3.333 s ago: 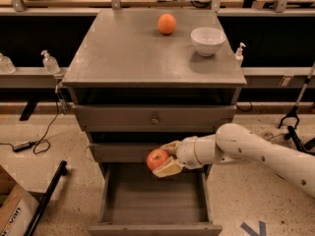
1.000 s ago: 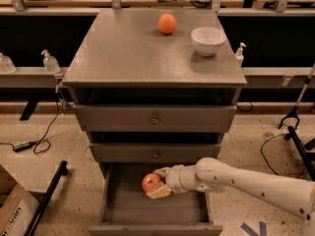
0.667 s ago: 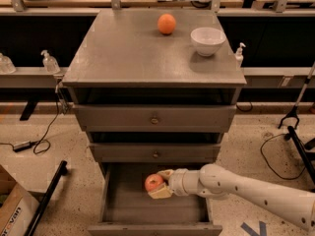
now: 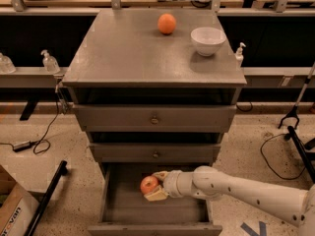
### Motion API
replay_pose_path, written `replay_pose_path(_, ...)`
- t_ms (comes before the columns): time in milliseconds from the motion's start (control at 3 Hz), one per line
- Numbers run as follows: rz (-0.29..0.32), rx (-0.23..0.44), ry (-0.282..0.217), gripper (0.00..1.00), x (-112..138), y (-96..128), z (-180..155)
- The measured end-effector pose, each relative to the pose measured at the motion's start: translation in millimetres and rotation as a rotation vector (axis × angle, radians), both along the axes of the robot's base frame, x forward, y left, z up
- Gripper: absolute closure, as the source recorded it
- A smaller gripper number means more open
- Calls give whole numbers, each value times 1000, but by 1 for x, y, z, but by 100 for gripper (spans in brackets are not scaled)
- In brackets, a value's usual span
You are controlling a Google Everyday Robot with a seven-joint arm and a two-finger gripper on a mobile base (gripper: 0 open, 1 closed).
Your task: Place apple into bottom drawer
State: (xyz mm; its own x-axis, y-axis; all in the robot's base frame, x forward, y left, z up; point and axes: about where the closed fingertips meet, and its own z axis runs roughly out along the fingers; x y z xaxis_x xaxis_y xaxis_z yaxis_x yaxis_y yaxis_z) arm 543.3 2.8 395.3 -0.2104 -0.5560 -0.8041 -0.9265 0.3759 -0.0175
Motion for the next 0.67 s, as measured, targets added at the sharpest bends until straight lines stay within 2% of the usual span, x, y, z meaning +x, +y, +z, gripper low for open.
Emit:
replay_pose_path(333,56,-49,-67,100,5,12,-16)
replay_pose_path(667,94,-88,-112,100,13,19,-33)
